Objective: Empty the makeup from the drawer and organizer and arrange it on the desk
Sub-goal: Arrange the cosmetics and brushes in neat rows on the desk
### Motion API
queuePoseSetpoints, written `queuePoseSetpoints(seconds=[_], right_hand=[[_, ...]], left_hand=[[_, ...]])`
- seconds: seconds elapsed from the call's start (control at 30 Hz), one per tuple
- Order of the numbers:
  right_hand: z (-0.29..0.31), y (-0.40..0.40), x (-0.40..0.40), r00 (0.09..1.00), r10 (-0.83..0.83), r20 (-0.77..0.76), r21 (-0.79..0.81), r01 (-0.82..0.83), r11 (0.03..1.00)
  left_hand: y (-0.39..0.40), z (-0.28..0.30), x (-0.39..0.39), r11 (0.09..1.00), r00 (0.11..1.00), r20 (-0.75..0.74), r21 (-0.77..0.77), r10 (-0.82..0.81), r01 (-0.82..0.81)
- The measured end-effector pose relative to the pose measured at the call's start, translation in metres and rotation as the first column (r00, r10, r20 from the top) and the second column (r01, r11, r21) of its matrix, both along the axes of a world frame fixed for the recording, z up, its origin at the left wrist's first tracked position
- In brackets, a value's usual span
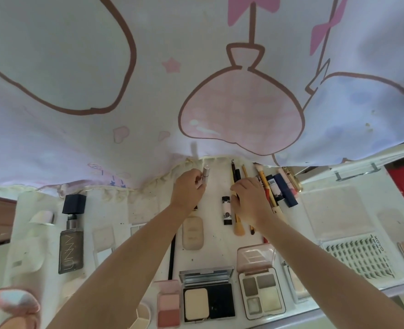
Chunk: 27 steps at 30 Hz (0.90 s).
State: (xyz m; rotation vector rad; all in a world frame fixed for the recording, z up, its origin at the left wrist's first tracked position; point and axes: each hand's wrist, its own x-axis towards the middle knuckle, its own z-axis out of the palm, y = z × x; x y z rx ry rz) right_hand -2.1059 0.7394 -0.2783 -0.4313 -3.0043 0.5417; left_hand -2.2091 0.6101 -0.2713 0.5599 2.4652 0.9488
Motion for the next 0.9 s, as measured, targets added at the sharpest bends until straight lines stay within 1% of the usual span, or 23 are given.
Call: queuePoseSetpoints(seconds=[0.07, 0.1, 0.17, 0.23, 0.33, 0.47, 0.53, 0.63, 0.67, 0.7, 0.73, 0.77, 0.8, 0.83, 0.87, 0.9], right_hand=[[0.007, -0.005, 0.0, 0.996, -0.033, 0.077, 0.007, 0.032, 0.999], [0.011, -0.008, -0.002, 0.986, -0.036, 0.16, 0.018, 0.033, 0.999], [0.015, -0.012, -0.008, 0.945, -0.034, 0.327, 0.035, 0.024, 0.999], [0.017, -0.016, -0.016, 0.912, -0.032, 0.408, 0.051, 0.013, 0.999], [0.021, -0.023, -0.028, 0.883, -0.052, 0.467, 0.059, 0.028, 0.998], [0.029, -0.029, -0.039, 0.835, -0.043, 0.549, -0.017, 0.063, 0.998], [0.032, -0.028, -0.041, 0.838, -0.061, 0.543, -0.048, 0.103, 0.994], [0.044, -0.017, -0.037, 0.858, -0.088, 0.507, -0.137, 0.181, 0.974], [0.052, -0.013, -0.033, 0.87, -0.094, 0.484, -0.219, 0.224, 0.95], [0.061, -0.01, -0.027, 0.883, -0.113, 0.456, -0.341, 0.291, 0.894], [0.07, -0.008, -0.019, 0.89, -0.148, 0.43, -0.488, 0.367, 0.792], [0.08, -0.009, -0.01, 0.895, -0.182, 0.407, -0.628, 0.419, 0.656], [0.09, -0.01, 0.0, 0.899, -0.211, 0.385, -0.731, 0.436, 0.525], [0.099, -0.012, 0.007, 0.902, -0.226, 0.367, -0.792, 0.431, 0.433], [0.107, -0.015, 0.013, 0.909, -0.224, 0.351, -0.826, 0.413, 0.383], [0.115, -0.019, 0.017, 0.919, -0.214, 0.33, -0.85, 0.388, 0.357]], left_hand=[[-0.004, 0.001, -0.001, 1.0, 1.0, -0.014, -0.021, -0.007, 0.007], [-0.006, 0.003, -0.001, 1.0, 1.0, -0.012, -0.021, -0.001, 0.001], [-0.013, 0.006, 0.002, 1.0, 1.0, -0.016, -0.025, 0.005, -0.006], [-0.022, 0.011, 0.007, 0.998, 1.0, -0.019, -0.065, -0.018, 0.016], [-0.036, 0.021, 0.016, 0.989, 0.997, -0.041, -0.132, -0.073, 0.067], [-0.051, 0.034, 0.023, 0.973, 0.986, -0.113, -0.213, -0.119, 0.093], [-0.057, 0.04, 0.026, 0.972, 0.983, -0.132, -0.215, -0.13, 0.1], [-0.063, 0.048, 0.033, 0.984, 0.989, -0.105, -0.157, -0.099, 0.082], [-0.063, 0.051, 0.036, 0.988, 0.993, -0.078, -0.135, -0.09, 0.079], [-0.064, 0.054, 0.038, 0.99, 0.995, -0.047, -0.117, -0.088, 0.082], [-0.065, 0.058, 0.04, 0.991, 0.996, -0.012, -0.098, -0.093, 0.092], [-0.066, 0.063, 0.043, 0.991, 0.994, 0.027, -0.077, -0.105, 0.107], [-0.066, 0.068, 0.046, 0.99, 0.99, 0.065, -0.052, -0.128, 0.131], [-0.066, 0.075, 0.049, 0.986, 0.983, 0.092, -0.03, -0.161, 0.164], [-0.066, 0.082, 0.052, 0.98, 0.975, 0.101, -0.014, -0.198, 0.2], [-0.066, 0.091, 0.054, 0.975, 0.971, 0.091, -0.003, -0.223, 0.224]])
